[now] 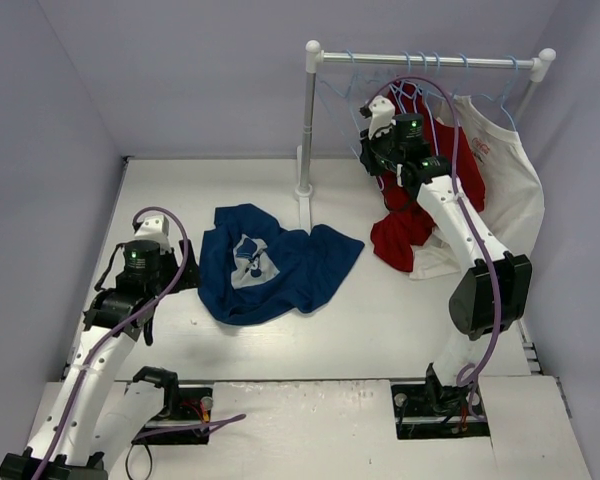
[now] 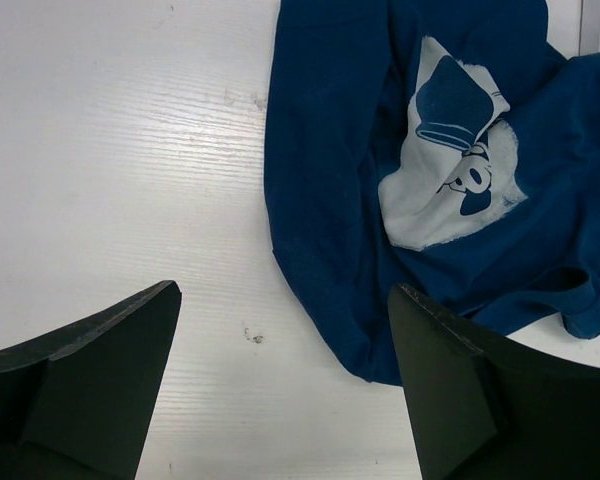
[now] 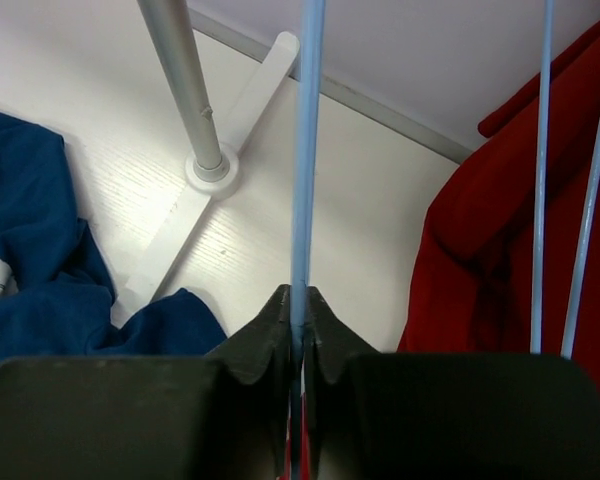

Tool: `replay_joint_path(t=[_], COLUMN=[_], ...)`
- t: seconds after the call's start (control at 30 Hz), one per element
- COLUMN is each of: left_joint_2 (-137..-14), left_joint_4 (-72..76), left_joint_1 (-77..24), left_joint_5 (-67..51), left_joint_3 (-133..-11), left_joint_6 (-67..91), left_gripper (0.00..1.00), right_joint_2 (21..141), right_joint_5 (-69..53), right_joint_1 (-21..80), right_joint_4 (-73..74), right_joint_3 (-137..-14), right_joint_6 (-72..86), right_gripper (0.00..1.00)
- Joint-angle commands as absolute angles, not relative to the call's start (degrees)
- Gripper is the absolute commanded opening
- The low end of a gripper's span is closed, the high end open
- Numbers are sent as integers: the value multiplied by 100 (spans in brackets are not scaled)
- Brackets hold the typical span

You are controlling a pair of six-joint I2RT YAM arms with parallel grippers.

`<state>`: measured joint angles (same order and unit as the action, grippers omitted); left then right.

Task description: Place the t-shirt on the hanger

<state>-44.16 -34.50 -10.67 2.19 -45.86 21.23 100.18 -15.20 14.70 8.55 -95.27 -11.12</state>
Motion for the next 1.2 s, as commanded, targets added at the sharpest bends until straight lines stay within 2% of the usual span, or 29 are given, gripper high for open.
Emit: replay_joint_path(t=[0.0, 0.23, 0.43, 0.73, 0.93, 1.07, 1.17], left_joint_2=[-4618, -4652, -4690, -5099, -5440, -5970, -6470], left_joint_4=[-3146, -3146, -3166, -3283, -3278, -3287, -3287], left_joint_1=[-1002, -1002, -1002, -1009, -1011, -1012, -1012], left_joint_5=[25, 15, 18, -225, -431, -402, -379], left_joint_3=[-4904, -4904, -4896, -4937, -4927, -4997, -5154], left_joint_6=[2103, 2109, 2118, 2127, 2185, 2251, 2333], left_gripper=[80, 80, 80, 80, 81, 80, 80], right_joint_2=[9641, 9166, 8713, 7366, 6375, 5929, 5683], right_joint_5=[-1355, -1248, -1171, -716, -938, -857, -511], right_joint_1=[1494, 1494, 1494, 1521, 1633, 2080, 2770], right_joint_4=[554, 556, 562, 570, 742, 886, 888], right_joint_3=[-9883, -9892, -9430, -7458, -6353, -5930, -5701], right_joint_6=[-1236, -1173, -1038, -510, -111, 336, 514], right_gripper=[0, 0, 0, 0, 0, 0, 0])
